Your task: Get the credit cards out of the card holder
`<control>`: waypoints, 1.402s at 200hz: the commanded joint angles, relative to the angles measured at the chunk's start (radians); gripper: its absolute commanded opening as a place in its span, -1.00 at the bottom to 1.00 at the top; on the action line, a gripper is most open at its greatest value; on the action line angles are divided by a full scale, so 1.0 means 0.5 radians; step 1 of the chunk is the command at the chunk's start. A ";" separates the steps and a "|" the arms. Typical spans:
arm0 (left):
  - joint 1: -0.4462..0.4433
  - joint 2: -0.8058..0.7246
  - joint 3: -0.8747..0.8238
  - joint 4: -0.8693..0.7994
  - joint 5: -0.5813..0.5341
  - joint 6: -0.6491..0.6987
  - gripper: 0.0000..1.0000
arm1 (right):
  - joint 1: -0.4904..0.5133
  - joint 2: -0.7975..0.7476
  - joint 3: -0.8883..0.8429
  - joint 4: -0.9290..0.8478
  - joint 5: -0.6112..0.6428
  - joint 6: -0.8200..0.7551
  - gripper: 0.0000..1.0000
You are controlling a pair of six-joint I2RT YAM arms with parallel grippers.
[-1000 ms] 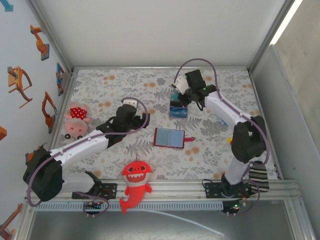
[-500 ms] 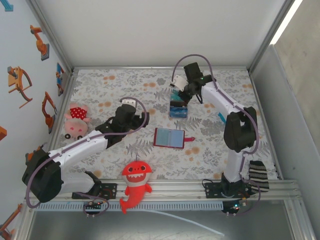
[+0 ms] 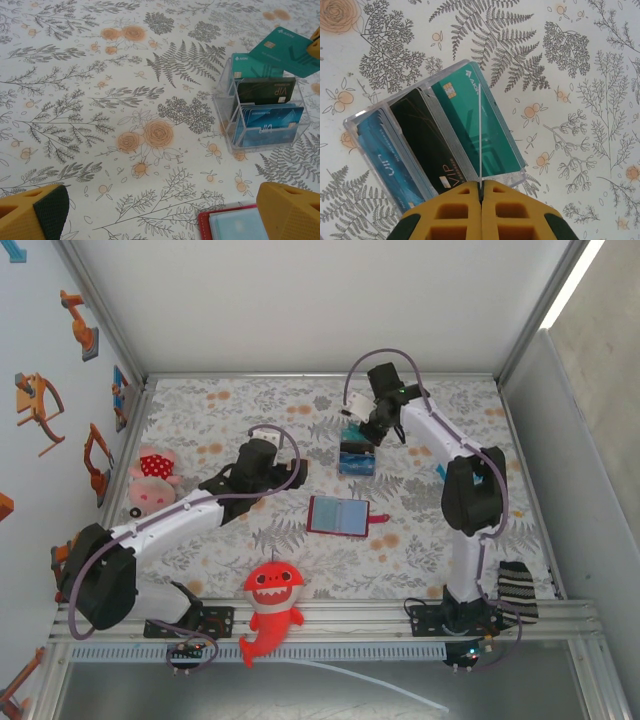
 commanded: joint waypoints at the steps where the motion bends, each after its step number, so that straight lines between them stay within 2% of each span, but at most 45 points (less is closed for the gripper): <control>1: 0.019 0.025 0.053 0.021 0.033 0.012 0.94 | -0.014 0.078 0.136 -0.136 0.033 -0.091 -1.00; 93: 0.037 0.038 0.053 -0.001 0.020 0.006 0.94 | -0.021 0.272 0.430 -0.383 -0.031 -0.168 -1.00; 206: 0.058 0.062 0.068 -0.012 0.030 0.014 0.94 | -0.018 0.059 0.056 -0.120 -0.095 -0.231 -1.00; 280: 0.065 0.054 0.111 -0.055 0.004 0.046 0.94 | -0.019 0.076 0.064 -0.141 -0.087 -0.305 -1.00</control>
